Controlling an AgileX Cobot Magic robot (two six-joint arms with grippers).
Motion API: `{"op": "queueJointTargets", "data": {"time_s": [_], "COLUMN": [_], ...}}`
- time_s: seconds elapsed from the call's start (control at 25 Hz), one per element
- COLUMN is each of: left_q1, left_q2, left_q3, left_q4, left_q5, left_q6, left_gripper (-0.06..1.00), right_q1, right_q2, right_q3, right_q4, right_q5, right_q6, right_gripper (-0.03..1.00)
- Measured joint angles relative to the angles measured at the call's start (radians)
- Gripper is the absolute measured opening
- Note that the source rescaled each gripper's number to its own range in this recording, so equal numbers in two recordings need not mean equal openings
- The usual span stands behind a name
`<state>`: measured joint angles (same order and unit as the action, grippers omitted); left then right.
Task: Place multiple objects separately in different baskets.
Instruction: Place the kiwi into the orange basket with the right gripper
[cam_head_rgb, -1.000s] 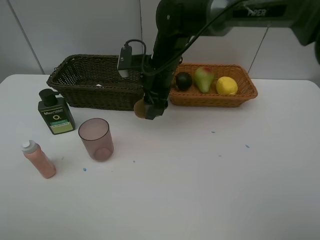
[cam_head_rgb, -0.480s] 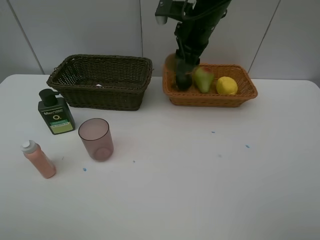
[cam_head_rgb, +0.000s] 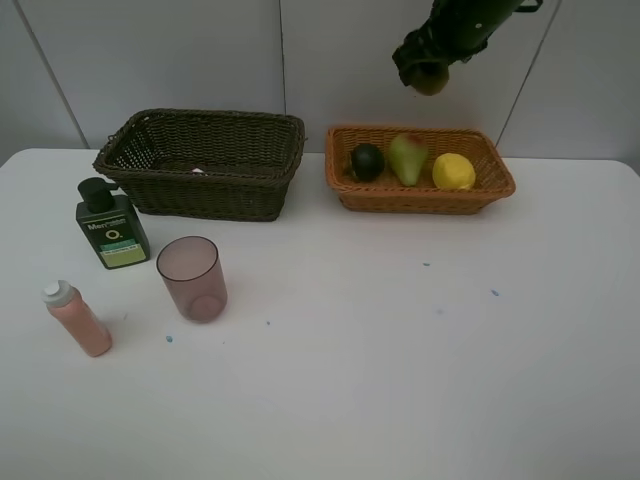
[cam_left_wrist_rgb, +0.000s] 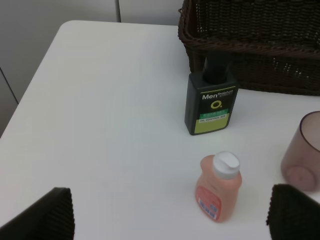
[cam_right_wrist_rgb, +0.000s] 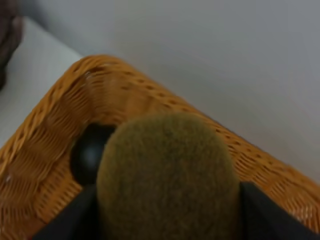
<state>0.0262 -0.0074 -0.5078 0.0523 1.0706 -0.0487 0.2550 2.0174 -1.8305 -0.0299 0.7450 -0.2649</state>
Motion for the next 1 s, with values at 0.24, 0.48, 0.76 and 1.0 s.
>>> {"op": "queueJointTargets", "data": {"time_s": [0.24, 0.48, 0.76, 1.0], "left_q1": [0.0, 0.0, 0.0, 0.0], "left_q2": [0.0, 0.0, 0.0, 0.0], "left_q3": [0.0, 0.0, 0.0, 0.0], "left_q4": [0.0, 0.0, 0.0, 0.0], "left_q5": [0.0, 0.0, 0.0, 0.0], "left_q6": [0.0, 0.0, 0.0, 0.0], "left_gripper": [1.0, 1.0, 1.0, 1.0], "right_q1": [-0.043, -0.071, -0.074, -0.074], "right_q2": [0.026, 0.138, 0.171, 0.171], "right_q3": [0.0, 0.0, 0.0, 0.0], "right_q4": [0.001, 0.02, 0.023, 0.023], "right_q5": [-0.016, -0.019, -0.012, 0.0], "right_q6": [0.208, 0.284, 0.296, 0.286], "right_gripper": [0.5, 0.5, 0.5, 0.51]}}
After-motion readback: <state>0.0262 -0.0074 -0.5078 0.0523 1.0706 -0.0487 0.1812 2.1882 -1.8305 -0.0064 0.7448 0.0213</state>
